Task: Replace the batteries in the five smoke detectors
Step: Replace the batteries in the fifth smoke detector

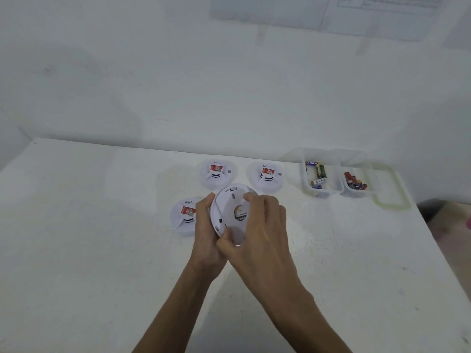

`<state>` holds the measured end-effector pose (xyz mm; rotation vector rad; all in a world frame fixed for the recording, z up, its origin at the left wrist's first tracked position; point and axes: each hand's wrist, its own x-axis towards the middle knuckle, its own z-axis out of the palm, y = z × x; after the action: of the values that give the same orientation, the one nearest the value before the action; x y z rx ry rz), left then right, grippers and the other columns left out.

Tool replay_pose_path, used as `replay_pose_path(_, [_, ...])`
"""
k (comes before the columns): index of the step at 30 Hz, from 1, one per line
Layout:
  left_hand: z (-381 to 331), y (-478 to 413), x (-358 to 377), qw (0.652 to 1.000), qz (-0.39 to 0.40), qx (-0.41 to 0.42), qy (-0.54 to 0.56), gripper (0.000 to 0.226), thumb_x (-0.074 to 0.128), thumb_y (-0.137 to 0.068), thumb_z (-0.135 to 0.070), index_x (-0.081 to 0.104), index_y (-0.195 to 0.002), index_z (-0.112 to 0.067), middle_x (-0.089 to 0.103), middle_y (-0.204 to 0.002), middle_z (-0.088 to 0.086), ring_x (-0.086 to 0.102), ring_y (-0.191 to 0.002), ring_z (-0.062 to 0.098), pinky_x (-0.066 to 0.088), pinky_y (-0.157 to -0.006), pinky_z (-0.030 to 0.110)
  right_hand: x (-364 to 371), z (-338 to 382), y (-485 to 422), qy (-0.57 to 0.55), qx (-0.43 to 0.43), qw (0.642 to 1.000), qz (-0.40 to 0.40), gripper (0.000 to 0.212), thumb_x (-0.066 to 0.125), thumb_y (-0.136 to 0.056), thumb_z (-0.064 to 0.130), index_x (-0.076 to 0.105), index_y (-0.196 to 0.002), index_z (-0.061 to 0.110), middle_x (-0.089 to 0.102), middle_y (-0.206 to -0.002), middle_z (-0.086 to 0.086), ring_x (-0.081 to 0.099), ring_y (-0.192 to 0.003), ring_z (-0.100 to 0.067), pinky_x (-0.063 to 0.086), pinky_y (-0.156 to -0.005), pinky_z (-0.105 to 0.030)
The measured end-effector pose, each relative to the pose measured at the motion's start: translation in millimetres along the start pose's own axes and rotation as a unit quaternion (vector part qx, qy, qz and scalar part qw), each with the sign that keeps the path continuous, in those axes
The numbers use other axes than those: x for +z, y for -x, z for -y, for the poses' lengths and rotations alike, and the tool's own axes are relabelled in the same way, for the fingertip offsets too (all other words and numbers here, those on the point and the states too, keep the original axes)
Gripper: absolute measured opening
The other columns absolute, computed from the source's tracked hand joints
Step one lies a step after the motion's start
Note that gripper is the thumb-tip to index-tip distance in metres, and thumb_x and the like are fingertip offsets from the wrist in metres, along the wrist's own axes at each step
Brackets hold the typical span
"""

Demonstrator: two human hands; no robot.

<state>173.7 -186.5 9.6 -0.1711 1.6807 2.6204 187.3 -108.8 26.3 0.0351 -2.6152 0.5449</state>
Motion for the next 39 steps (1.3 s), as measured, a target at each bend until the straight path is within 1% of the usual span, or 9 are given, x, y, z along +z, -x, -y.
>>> replay_pose_path(3, [-1,-2,1,0.999,-0.004,-0.015,0.028,0.101,0.077,-0.037,-0.076,0.049,-0.118,-0.021,0.059,-0.110,0.009,0.060,-0.099,0.020,0.052,-0.076,0.032,0,2,-1,-0.010,0.007,0.999,-0.038,0.072,0.068,-0.048,0.046,0.049,-0.110,0.014,0.065,-0.092,-0.010,0.065,-0.076,-0.026,0.059,-0.055,-0.033])
replay_pose_path(7, [1,-3,2,1.000,0.008,0.020,0.011,0.016,0.042,-0.096,-0.035,0.053,-0.104,-0.026,0.070,-0.081,-0.012,0.068,-0.079,0.007,0.054,-0.059,0.018,2,1,-2,-0.014,-0.009,0.997,-0.081,0.070,0.067,-0.050,0.047,0.050,-0.109,0.013,0.067,-0.092,-0.010,0.066,-0.076,-0.025,0.058,-0.057,-0.032])
replay_pose_path(10, [-7,1,4,0.997,0.017,0.069,-0.033,0.020,0.046,-0.094,0.000,0.046,-0.109,-0.013,0.067,-0.085,-0.013,0.065,-0.076,-0.006,0.051,-0.056,0.010,5,-3,-2,-0.031,-0.028,0.993,-0.109,0.067,0.067,-0.052,0.047,0.052,-0.106,0.012,0.069,-0.091,-0.010,0.060,-0.086,-0.021,0.057,-0.061,-0.029])
replay_pose_path(16, [-12,-1,6,0.995,-0.001,0.094,-0.022,0.079,0.061,-0.062,-0.037,0.041,-0.126,0.004,0.061,-0.095,0.003,0.067,-0.077,0.004,0.053,-0.053,0.018,7,-2,1,-0.052,-0.017,0.987,-0.151,0.060,0.065,-0.059,0.047,0.049,-0.104,0.011,0.071,-0.088,-0.011,0.066,-0.082,-0.020,0.052,-0.066,-0.023])
replay_pose_path(20, [-13,-1,8,0.998,-0.013,0.014,0.052,0.022,0.043,-0.096,-0.027,0.056,-0.108,-0.014,0.070,-0.079,-0.005,0.069,-0.070,0.007,0.054,-0.051,0.020,8,-3,2,-0.071,-0.016,0.987,-0.144,0.063,0.070,-0.055,0.044,0.053,-0.106,0.011,0.071,-0.093,-0.011,0.061,-0.090,-0.018,0.053,-0.067,-0.026])
replay_pose_path(22, [-9,-5,6,0.998,-0.009,-0.017,0.065,0.032,0.026,-0.102,-0.024,0.058,-0.095,-0.024,0.071,-0.070,-0.010,0.069,-0.067,0.008,0.056,-0.051,0.022,7,-4,3,-0.083,-0.007,0.986,-0.141,0.061,0.067,-0.062,0.050,0.056,-0.107,0.010,0.070,-0.095,-0.011,0.055,-0.095,-0.017,0.051,-0.070,-0.025])
replay_pose_path(26, [-11,-7,7,0.997,-0.026,-0.016,0.077,0.022,0.041,-0.094,-0.037,0.059,-0.095,-0.025,0.072,-0.071,-0.009,0.069,-0.068,0.009,0.057,-0.054,0.023,3,-4,2,-0.122,0.006,0.987,-0.103,0.054,0.051,-0.071,0.053,0.050,-0.112,0.017,0.068,-0.104,-0.008,0.048,-0.099,-0.014,0.046,-0.080,-0.025])
replay_pose_path(33, [-7,-7,2,0.995,-0.036,-0.042,0.085,0.040,0.017,-0.103,-0.028,0.056,-0.102,-0.018,0.072,-0.068,-0.009,0.070,-0.065,0.008,0.055,-0.052,0.021,-4,-13,0,-0.143,-0.025,0.989,0.010,0.059,0.069,-0.066,0.049,0.060,-0.115,0.018,0.063,-0.112,-0.004,0.059,-0.099,-0.018,0.028,-0.076,-0.001])
replay_pose_path(39, [-6,1,3,1.000,0.007,0.018,0.010,0.030,0.027,-0.103,-0.005,0.049,-0.103,-0.024,0.070,-0.079,-0.018,0.067,-0.075,-0.003,0.052,-0.058,0.013,6,-4,1,-0.093,-0.001,0.993,-0.076,0.061,0.066,-0.061,0.051,0.050,-0.109,0.018,0.065,-0.095,-0.006,0.055,-0.079,-0.013,0.053,-0.062,-0.024])
